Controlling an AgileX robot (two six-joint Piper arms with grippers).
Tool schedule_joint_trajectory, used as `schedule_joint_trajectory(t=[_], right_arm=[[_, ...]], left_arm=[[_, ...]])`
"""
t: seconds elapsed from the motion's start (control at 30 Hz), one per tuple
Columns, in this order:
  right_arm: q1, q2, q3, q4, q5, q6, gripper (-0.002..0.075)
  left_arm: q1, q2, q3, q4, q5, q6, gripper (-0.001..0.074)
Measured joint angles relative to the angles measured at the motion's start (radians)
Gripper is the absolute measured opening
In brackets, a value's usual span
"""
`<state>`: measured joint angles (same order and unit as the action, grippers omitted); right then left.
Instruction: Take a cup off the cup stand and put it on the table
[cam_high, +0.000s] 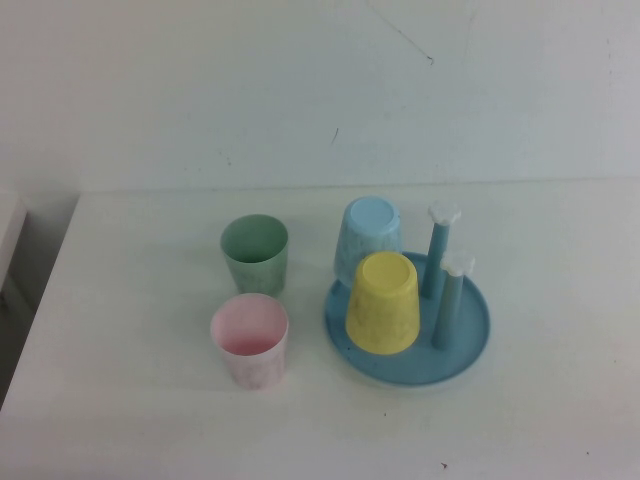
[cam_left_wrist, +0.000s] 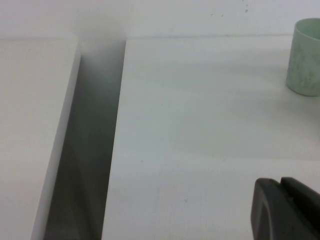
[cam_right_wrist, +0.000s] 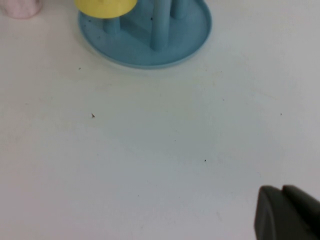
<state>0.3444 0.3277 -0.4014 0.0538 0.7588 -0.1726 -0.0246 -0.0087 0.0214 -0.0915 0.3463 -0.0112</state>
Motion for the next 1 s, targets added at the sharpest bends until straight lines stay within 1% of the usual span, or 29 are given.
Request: schedule_joint_trajectory(t=[0.83, 1.0], right_arm=[[0.000, 0.000, 0.000, 0.000, 0.000, 0.000, 0.0000], [-0.004, -0.002, 0.026, -0.054, -0.039, -0.025, 0.0000]], left_arm=[[0.000, 0.000, 0.000, 0.000, 0.000, -0.006, -0.0001], [0.000, 0.000, 0.000, 0.000, 0.000, -0.011, -0.0001]])
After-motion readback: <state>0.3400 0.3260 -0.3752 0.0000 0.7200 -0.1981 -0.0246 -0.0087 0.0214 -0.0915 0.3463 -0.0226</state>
